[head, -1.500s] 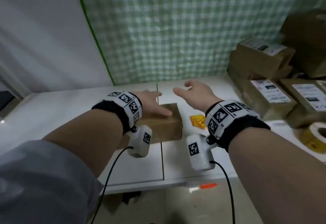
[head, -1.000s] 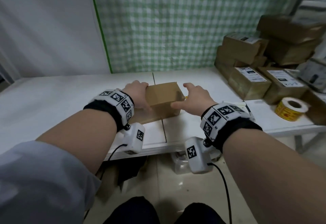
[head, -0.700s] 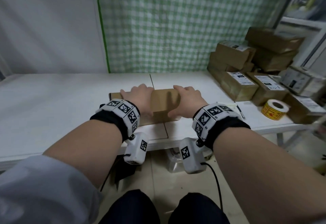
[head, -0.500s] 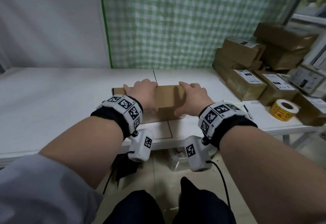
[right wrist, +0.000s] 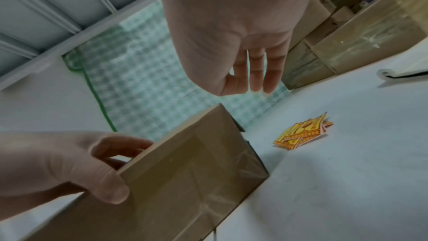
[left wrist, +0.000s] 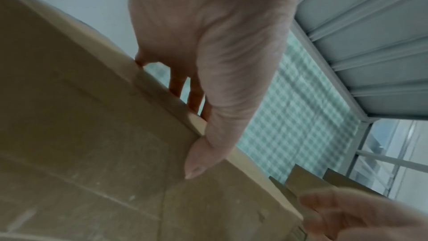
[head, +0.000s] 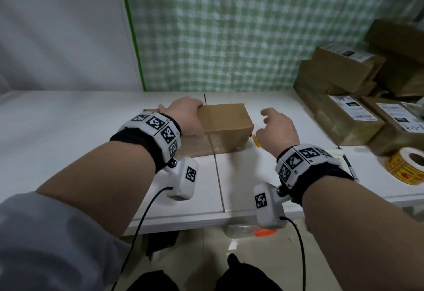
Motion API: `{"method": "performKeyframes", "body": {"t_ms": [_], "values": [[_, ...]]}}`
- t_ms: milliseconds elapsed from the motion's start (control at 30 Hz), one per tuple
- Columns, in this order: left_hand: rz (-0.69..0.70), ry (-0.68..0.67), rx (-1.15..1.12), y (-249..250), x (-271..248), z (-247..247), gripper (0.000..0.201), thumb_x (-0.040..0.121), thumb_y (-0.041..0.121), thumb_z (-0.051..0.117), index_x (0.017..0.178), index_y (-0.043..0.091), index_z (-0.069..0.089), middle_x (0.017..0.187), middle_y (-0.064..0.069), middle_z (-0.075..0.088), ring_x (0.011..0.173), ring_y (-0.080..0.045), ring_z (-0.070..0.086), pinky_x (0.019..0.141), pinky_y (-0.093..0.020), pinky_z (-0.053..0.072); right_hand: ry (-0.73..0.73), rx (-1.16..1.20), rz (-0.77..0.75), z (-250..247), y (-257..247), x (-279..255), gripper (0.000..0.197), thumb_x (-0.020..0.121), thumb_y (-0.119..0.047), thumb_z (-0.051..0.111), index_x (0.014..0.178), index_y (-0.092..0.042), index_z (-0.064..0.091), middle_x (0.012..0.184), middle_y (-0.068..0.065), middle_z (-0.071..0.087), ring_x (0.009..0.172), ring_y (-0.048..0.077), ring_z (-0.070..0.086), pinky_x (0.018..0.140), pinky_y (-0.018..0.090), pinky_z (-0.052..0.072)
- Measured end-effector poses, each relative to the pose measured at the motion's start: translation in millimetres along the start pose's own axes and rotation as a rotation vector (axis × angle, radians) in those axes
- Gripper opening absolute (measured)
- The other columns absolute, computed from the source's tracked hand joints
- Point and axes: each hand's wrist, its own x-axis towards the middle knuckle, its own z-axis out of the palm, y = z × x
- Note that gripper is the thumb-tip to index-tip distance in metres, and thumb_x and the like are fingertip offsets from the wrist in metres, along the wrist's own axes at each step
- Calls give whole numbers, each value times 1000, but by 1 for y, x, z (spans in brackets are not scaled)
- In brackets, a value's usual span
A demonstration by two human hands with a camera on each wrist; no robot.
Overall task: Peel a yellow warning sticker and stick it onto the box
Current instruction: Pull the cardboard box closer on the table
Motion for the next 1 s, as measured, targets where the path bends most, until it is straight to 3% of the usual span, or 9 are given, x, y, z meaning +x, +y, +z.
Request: {"method": "performKeyframes", "body": {"t_ms": [267,367,467,533,600,700,767,900,1000], "values": [[23,17,22,5,-5,4,84,56,30,81,132,27,46,122,3,50,115,-26,50,104,-60,29,-88,243,74,7,16,-2,43,89,-16,41,131,-16,52,125,9,61,110,26,55,89,30,44],[86,24,-2,2,-15,5,88,58,49,79,136,30,41,131,3,47,122,-24,46,107,-58,25,-139,376,89,7,11,-13,47,89,-37,41,131,-21,51,123,6,60,112,26,55,98,43,47],[50,62,-147,-14,-27,0,63,73,61,64,127,32,54,133,5,54,123,-22,48,108,-53,31,-183,448,99,7,10,-22,44,90,-41,43,130,-26,49,97,-5,58,102,23,54,96,46,49],[-94,189,-212,-31,-34,-2,42,84,55,52,108,24,66,121,-3,64,113,-27,55,102,-45,38,-189,465,115,7,12,-28,42,90,-43,42,128,-27,50,102,-3,57,102,24,54,94,47,50],[-279,245,-246,-47,-45,-3,48,92,49,40,103,9,66,113,-14,65,106,-33,56,95,-40,42,-210,496,159,7,12,-33,45,89,-51,37,124,-27,51,115,2,55,105,27,55,86,45,54],[-389,95,-630,-52,-65,4,37,93,39,42,100,8,60,104,-15,60,94,-32,56,79,-41,47,-254,596,229,9,9,-38,51,86,-63,32,116,-25,47,118,1,50,110,28,52,74,41,56],[-390,90,-830,-49,-71,5,12,90,24,51,91,15,58,94,-11,57,77,-25,54,69,-37,48,-249,686,266,10,7,-39,56,81,-66,35,117,-24,44,116,0,49,110,26,50,82,46,55],[-316,206,-942,-49,-69,7,45,83,6,54,126,19,55,112,-6,56,86,-21,54,62,-27,46,-184,850,306,11,4,-35,38,83,-52,45,108,-25,39,107,-2,48,110,25,48,98,53,44],[-303,244,-967,-51,-68,9,49,83,5,53,130,17,52,115,-5,55,91,-20,52,59,-26,43,-185,872,317,10,-3,-33,29,88,-42,46,109,-24,36,113,1,44,106,23,45,99,52,43]]}}
